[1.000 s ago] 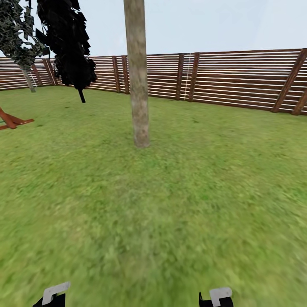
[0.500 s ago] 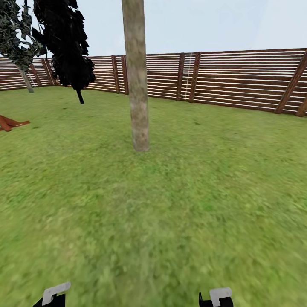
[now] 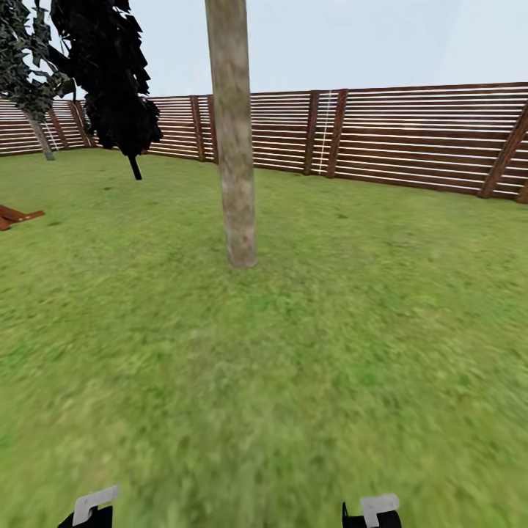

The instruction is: In the garden, pick up the pesticide atomizer on the floor and spray pesticide onto both trees until each tree trunk is fully covered.

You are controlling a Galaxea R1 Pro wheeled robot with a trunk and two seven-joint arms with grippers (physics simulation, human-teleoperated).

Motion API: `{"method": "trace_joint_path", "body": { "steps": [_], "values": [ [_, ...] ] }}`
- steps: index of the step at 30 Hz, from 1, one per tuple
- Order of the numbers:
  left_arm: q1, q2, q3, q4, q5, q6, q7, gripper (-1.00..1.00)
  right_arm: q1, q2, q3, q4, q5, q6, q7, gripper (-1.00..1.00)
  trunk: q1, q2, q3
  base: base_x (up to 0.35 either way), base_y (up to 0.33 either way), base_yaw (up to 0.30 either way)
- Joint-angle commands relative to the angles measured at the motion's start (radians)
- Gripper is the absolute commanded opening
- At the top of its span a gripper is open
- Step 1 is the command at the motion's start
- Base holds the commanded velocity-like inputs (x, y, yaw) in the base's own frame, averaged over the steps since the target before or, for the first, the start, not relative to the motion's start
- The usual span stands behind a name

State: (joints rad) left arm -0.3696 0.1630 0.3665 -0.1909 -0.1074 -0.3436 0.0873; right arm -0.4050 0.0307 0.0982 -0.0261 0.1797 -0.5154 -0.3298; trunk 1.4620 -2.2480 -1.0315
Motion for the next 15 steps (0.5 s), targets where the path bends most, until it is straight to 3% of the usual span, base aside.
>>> {"method": "trace_joint_path", "body": {
  "steps": [1, 15],
  "values": [
    [0.0, 0.0, 0.0, 0.0, 0.0, 0.0, 0.0, -1.0, 0.0, 0.0, 0.0, 0.0, 0.0, 0.0, 0.0, 1.0, 0.0, 0.0, 0.0, 0.337, 0.0, 0.0],
    [0.0, 0.0, 0.0, -0.002, 0.0, 0.0, -0.001, -1.0, 0.0, 0.0, 0.0, 0.0, 0.0, 0.0, 0.0, 1.0, 0.0, 0.0, 0.0, 0.337, 0.0, 0.0]
  ]
}}
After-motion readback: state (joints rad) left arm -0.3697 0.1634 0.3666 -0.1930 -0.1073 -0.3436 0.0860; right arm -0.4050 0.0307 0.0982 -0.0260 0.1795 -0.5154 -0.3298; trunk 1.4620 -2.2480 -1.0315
